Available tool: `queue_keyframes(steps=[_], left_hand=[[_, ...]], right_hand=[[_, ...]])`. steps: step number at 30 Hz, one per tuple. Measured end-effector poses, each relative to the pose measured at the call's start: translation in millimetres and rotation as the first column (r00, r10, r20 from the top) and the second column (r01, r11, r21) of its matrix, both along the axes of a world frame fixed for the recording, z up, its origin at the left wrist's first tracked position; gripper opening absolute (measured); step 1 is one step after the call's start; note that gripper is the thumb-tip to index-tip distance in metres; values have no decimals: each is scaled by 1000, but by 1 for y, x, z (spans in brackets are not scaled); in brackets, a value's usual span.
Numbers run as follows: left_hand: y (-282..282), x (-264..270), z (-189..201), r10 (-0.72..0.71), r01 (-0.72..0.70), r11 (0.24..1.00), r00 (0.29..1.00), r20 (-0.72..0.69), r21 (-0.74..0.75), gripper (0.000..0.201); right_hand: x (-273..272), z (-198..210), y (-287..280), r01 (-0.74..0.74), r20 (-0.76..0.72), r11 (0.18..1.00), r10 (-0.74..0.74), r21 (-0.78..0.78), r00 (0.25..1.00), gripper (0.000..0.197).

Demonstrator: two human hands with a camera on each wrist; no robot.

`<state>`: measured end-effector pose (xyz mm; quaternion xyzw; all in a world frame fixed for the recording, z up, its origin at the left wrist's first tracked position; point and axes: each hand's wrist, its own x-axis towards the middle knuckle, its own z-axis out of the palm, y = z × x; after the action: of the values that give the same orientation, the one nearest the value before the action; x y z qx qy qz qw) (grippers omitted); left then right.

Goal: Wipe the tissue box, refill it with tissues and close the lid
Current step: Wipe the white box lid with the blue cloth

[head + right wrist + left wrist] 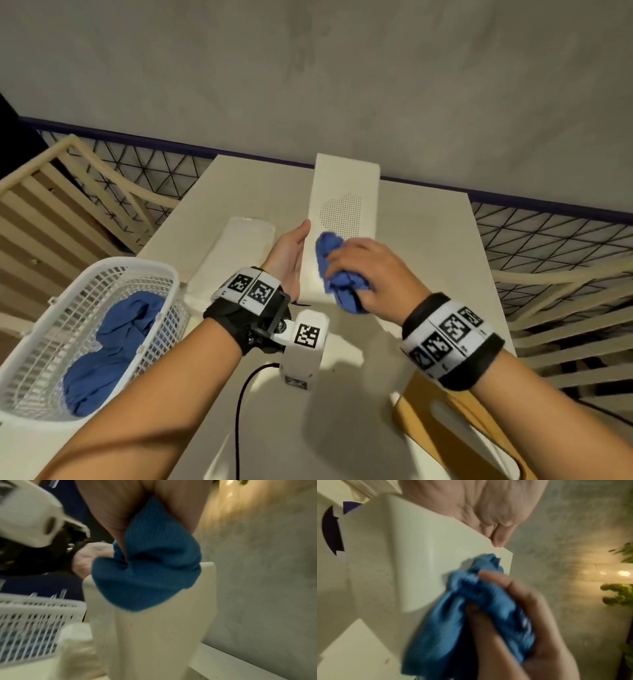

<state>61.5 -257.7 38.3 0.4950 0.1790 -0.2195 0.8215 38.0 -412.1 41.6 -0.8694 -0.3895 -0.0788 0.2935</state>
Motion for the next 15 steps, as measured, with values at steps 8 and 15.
queue_keyframes(steps=[8,15], left_hand=[[-2,-5,-1,-42,43,999,999,30,-17,54],[-17,-15,6,-55,45,990,996,71,133,43]], right_hand=[[-22,-10,-15,-85,96,988,98,-132,991,33],[10,11,-26,291,17,940,-299,176,954,40]])
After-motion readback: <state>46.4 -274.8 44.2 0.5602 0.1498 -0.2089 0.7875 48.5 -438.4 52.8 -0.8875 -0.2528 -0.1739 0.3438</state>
